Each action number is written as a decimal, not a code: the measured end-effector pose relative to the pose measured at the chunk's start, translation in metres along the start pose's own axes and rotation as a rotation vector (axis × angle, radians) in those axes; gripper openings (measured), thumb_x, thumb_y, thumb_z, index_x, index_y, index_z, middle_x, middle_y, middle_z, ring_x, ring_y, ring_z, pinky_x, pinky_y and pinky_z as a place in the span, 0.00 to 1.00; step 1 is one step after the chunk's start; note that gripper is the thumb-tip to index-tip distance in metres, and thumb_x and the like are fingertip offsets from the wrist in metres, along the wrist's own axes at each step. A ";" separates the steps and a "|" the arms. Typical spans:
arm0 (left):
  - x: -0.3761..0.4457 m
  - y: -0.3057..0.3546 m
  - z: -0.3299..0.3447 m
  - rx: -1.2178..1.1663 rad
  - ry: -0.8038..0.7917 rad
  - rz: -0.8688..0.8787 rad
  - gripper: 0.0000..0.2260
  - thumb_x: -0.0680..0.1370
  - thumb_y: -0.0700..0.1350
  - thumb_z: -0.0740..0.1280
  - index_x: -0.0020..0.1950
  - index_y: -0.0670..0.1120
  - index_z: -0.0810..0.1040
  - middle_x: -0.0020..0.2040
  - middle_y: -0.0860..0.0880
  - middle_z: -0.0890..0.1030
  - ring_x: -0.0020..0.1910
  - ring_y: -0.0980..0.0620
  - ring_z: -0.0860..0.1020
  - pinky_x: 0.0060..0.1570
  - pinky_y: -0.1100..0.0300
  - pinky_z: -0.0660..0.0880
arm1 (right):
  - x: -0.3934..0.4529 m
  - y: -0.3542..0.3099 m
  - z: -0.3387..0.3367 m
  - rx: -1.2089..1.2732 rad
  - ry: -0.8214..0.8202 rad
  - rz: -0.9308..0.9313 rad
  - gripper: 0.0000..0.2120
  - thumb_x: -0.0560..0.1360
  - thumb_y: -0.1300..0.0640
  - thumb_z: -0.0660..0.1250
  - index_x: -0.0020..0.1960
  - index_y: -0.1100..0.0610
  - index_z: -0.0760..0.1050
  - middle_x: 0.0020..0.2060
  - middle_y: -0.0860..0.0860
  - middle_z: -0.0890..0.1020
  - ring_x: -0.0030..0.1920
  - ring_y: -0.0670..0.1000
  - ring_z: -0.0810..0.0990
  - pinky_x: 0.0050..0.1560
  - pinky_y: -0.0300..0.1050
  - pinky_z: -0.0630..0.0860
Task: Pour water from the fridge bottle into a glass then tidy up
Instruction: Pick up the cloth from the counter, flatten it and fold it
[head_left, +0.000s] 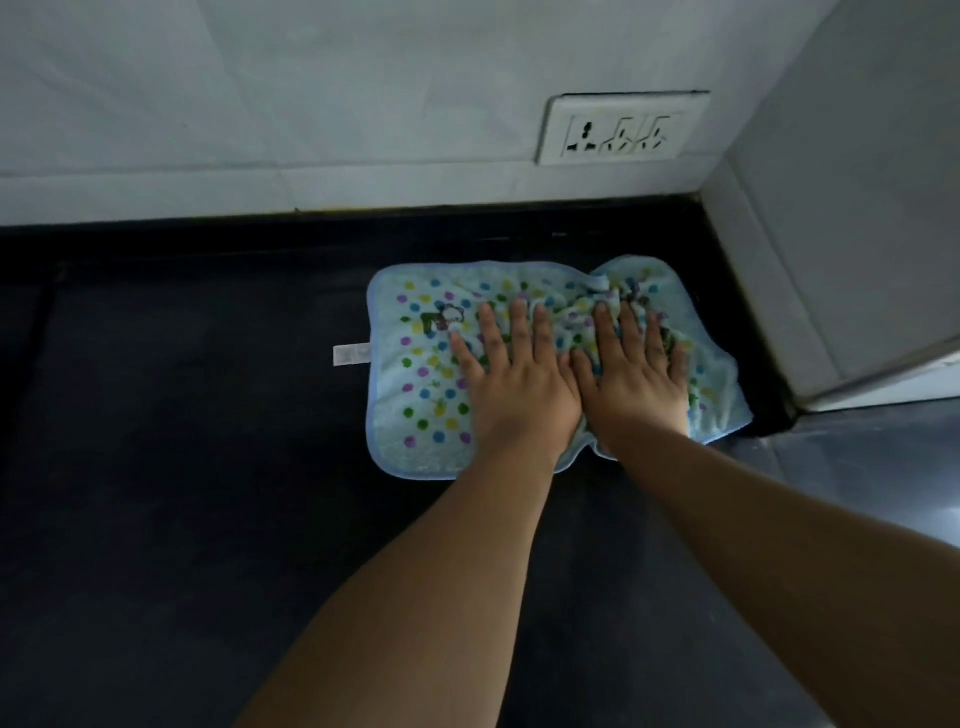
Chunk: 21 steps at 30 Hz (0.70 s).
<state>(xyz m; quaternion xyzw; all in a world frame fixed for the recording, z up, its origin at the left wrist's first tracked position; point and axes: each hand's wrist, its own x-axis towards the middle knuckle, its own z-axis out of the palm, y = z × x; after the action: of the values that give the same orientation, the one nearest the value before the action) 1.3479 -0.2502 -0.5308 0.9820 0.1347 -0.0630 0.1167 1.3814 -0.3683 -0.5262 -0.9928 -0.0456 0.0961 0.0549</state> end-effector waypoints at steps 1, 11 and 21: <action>-0.005 0.007 0.002 -0.006 -0.002 0.013 0.31 0.85 0.61 0.38 0.86 0.48 0.42 0.86 0.46 0.42 0.83 0.36 0.38 0.74 0.28 0.36 | -0.005 0.007 0.000 0.001 0.005 0.020 0.34 0.81 0.33 0.39 0.83 0.41 0.37 0.84 0.44 0.42 0.83 0.51 0.36 0.81 0.59 0.40; -0.038 0.009 0.002 -0.023 -0.048 0.157 0.29 0.85 0.59 0.37 0.86 0.53 0.42 0.86 0.52 0.40 0.84 0.44 0.37 0.76 0.33 0.35 | -0.045 0.017 0.009 -0.019 0.006 0.185 0.37 0.79 0.30 0.39 0.83 0.43 0.38 0.84 0.48 0.40 0.82 0.55 0.35 0.80 0.63 0.40; -0.067 -0.148 -0.018 -0.003 0.016 0.022 0.26 0.86 0.58 0.41 0.85 0.59 0.43 0.86 0.56 0.43 0.84 0.50 0.38 0.80 0.41 0.36 | -0.088 -0.132 0.033 0.003 -0.011 0.014 0.37 0.80 0.31 0.35 0.83 0.47 0.36 0.83 0.54 0.38 0.81 0.60 0.33 0.79 0.66 0.38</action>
<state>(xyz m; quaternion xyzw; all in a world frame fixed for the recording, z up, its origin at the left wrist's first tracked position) 1.2446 -0.1243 -0.5347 0.9837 0.1249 -0.0539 0.1179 1.2785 -0.2429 -0.5269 -0.9925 -0.0388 0.1020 0.0553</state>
